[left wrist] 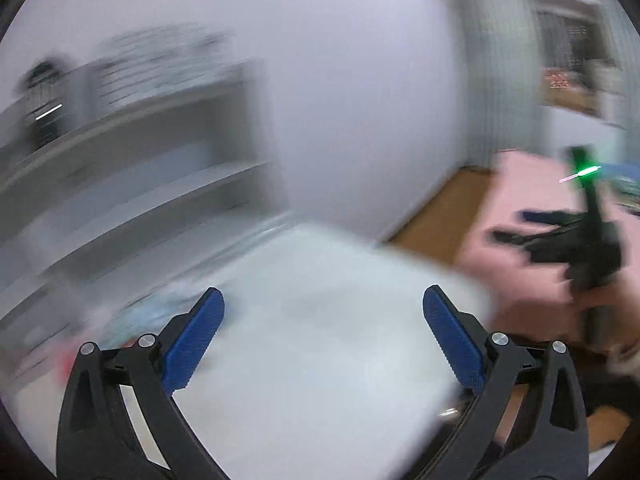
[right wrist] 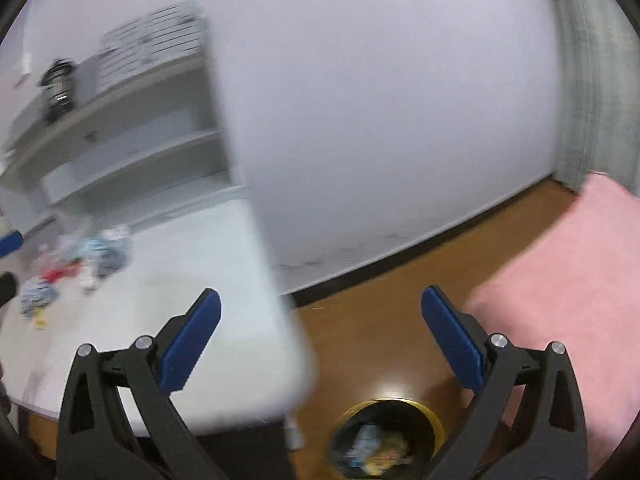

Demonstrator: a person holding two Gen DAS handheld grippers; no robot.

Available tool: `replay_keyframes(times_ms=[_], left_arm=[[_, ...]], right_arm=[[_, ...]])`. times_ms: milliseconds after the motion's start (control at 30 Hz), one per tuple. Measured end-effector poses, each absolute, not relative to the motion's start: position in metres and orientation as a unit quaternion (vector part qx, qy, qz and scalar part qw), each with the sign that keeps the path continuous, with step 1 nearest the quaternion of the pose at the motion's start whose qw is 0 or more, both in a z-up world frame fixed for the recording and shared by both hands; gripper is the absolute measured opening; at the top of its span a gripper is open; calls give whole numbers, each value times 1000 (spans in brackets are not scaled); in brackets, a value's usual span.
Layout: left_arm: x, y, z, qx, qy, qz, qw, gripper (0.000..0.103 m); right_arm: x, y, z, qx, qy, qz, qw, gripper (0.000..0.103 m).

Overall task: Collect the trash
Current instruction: 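Open both tools to drop the bags, return to the desk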

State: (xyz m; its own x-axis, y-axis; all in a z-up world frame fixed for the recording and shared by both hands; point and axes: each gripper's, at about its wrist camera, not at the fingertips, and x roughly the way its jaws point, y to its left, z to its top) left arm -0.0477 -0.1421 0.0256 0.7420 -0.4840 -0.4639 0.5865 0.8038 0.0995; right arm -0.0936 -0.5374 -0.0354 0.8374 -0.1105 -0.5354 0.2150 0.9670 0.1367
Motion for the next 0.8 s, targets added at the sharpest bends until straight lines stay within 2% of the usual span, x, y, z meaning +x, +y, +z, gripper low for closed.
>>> replay_keyframes(times_ms=[200, 333, 400, 600, 800], left_arm=[[-20, 38, -2, 55, 282, -71, 955, 97], [-10, 111, -27, -23, 322, -14, 946, 96], [-3, 120, -32, -32, 333, -8, 942, 96], [22, 82, -52, 2, 359, -30, 933, 96], [53, 59, -72, 25, 380, -44, 923, 96]], right_arm=[[-40, -442, -19, 64, 292, 22, 954, 97], [5, -388, -28, 52, 327, 88, 939, 97], [20, -361, -37, 45, 343, 115, 931, 97], [61, -291, -64, 32, 388, 192, 901, 97], [83, -248, -66, 1, 392, 234, 890, 97]])
